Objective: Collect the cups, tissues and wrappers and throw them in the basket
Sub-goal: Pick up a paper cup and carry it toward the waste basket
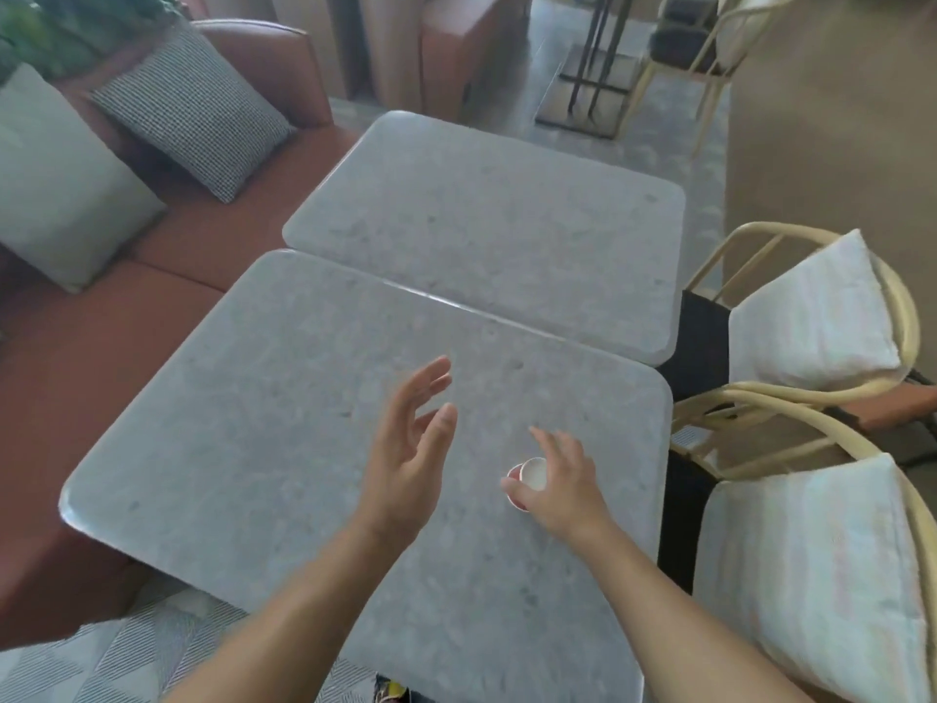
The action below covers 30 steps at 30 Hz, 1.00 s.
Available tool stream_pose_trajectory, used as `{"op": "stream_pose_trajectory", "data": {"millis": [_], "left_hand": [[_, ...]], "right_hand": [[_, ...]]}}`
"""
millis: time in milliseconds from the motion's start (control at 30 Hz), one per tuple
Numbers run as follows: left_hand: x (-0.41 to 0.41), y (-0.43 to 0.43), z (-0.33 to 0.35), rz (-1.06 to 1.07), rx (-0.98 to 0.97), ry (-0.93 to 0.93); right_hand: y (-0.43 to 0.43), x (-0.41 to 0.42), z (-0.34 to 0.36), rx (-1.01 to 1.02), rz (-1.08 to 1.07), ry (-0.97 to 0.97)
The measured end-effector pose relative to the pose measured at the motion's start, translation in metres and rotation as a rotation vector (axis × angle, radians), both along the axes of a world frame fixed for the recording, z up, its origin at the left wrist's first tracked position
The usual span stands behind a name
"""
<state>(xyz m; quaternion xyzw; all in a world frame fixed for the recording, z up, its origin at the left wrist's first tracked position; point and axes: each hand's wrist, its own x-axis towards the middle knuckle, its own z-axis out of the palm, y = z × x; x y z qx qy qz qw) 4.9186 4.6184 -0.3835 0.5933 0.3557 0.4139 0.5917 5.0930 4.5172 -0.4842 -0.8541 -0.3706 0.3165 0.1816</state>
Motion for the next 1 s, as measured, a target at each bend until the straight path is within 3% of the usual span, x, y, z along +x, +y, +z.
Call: {"op": "stream_pose_trajectory", "data": {"millis": [133, 300, 400, 700, 1000], "left_hand": [[-0.003, 0.002, -0.020, -0.014, -0.047, 0.024], [-0.016, 0.006, -0.036, -0.032, -0.067, 0.077], [-0.024, 0.011, -0.039, -0.027, -0.073, 0.084], [-0.051, 0.033, -0.024, 0.032, -0.054, 0.068], [-0.105, 0.054, 0.033, 0.152, 0.052, 0.029]], "right_hand": [[-0.008, -0.001, -0.037, -0.136, 0.034, -0.044], [-0.008, -0.003, -0.066, -0.103, 0.042, -0.099], [-0.004, -0.009, -0.065, -0.028, -0.087, -0.067], [0.044, -0.040, 0.000, 0.411, -0.194, -0.052], [0.111, -0.104, 0.113, 0.831, -0.255, 0.314]]}}
